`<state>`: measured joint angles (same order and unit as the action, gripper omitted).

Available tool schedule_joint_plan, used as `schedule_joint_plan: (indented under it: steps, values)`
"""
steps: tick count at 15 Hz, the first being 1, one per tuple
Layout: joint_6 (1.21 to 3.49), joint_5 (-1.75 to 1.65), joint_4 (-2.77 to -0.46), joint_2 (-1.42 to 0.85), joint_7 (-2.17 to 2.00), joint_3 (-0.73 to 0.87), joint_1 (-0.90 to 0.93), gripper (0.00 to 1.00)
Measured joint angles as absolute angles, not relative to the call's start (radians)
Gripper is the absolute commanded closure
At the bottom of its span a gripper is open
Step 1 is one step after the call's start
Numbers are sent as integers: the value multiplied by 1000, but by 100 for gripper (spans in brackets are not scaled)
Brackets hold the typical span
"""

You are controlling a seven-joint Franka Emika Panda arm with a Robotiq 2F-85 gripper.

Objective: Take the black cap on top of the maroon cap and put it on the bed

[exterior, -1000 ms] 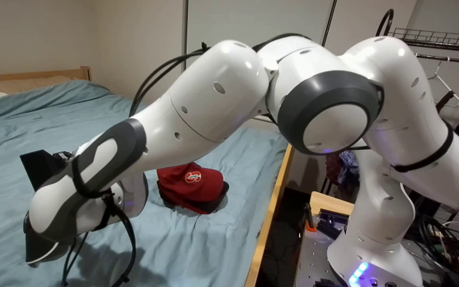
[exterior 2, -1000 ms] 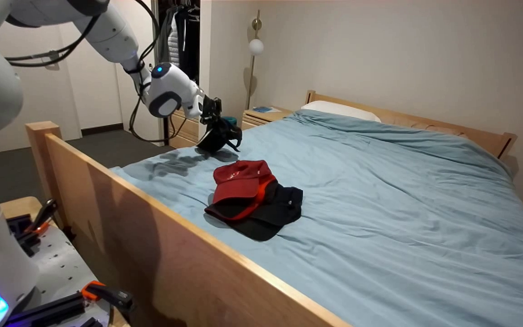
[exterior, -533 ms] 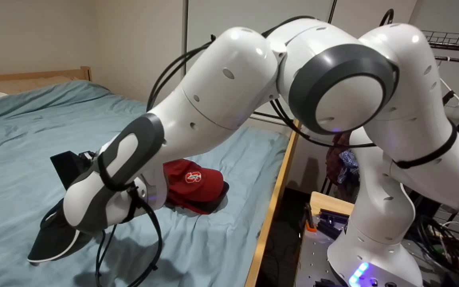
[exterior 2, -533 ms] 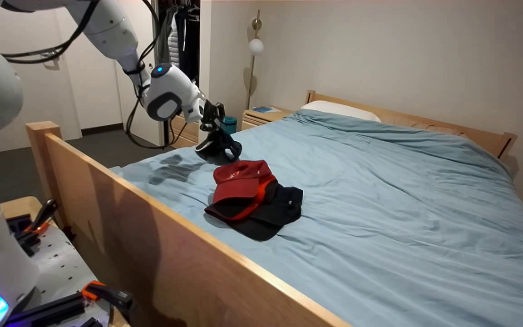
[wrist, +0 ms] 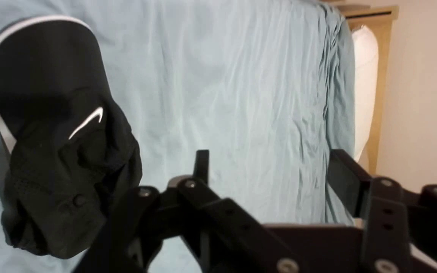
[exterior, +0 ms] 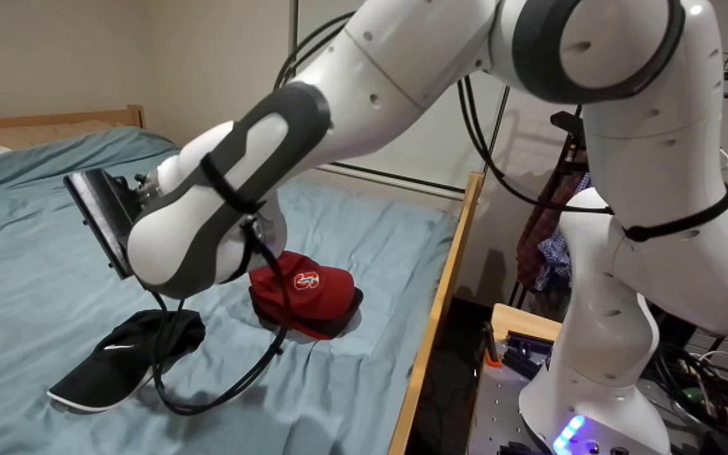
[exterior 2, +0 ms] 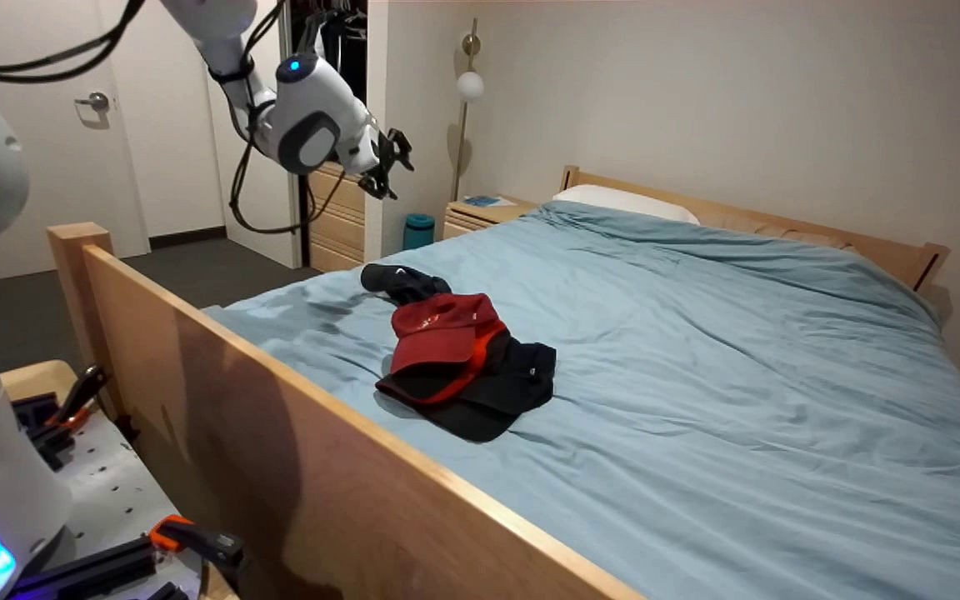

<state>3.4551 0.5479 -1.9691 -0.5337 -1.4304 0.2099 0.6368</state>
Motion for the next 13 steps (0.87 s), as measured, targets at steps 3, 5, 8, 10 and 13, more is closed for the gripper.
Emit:
schedule_joint_plan:
  steps: [3, 5, 8, 10, 13]
  values:
    - [3450, 298, -2106, -363, -1531, -25, 424, 0]
    - [3423, 138, -2217, -271, -1633, -176, 273, 0]
    - [3409, -111, -2350, -200, -1810, -389, 44, 0]
    - [3427, -272, -2417, -199, -1899, -501, -105, 0]
    - [3466, -446, -2439, -201, -1974, -605, -314, 0]
